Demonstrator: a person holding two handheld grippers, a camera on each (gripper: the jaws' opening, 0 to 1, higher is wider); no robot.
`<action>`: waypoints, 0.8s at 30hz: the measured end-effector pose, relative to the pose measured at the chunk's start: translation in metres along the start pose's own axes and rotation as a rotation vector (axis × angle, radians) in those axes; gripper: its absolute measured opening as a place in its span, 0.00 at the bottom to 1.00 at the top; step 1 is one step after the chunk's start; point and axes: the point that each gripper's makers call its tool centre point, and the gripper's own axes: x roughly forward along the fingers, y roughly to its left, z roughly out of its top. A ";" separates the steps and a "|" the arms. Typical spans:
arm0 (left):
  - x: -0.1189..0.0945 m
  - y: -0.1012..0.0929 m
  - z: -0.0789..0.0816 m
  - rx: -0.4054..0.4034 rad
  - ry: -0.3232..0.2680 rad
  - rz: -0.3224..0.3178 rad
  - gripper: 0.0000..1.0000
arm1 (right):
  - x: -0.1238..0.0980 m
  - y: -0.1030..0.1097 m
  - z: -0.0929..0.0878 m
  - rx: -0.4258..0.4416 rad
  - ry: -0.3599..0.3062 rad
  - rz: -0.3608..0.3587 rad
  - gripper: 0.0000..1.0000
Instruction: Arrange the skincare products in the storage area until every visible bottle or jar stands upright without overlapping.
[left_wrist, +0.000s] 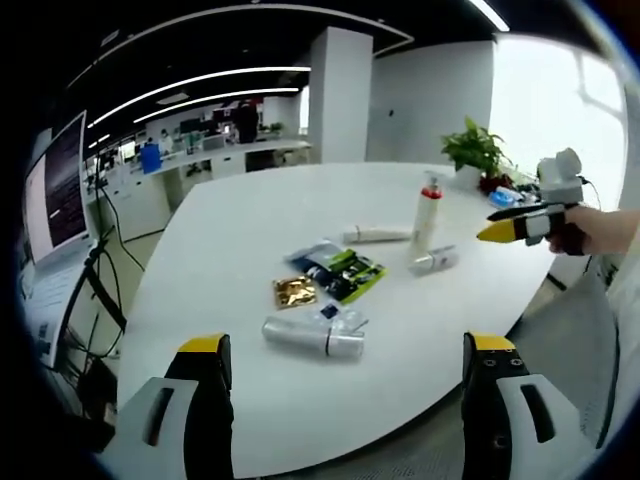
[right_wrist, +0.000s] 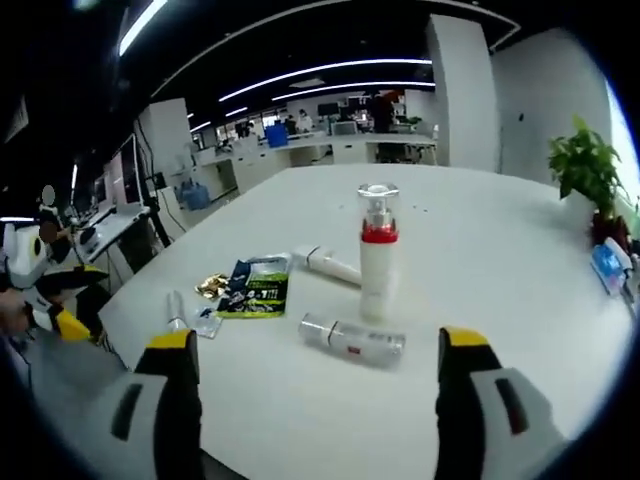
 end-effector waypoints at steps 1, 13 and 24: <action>0.000 0.000 0.000 -0.001 -0.001 -0.001 0.94 | -0.003 0.003 0.000 0.002 -0.009 0.002 1.00; -0.001 -0.002 -0.001 0.006 -0.002 -0.009 0.94 | -0.025 0.012 -0.012 0.017 -0.012 -0.008 1.00; -0.001 -0.004 -0.001 0.013 0.002 -0.016 0.94 | -0.029 0.015 -0.013 -0.002 -0.055 -0.039 1.00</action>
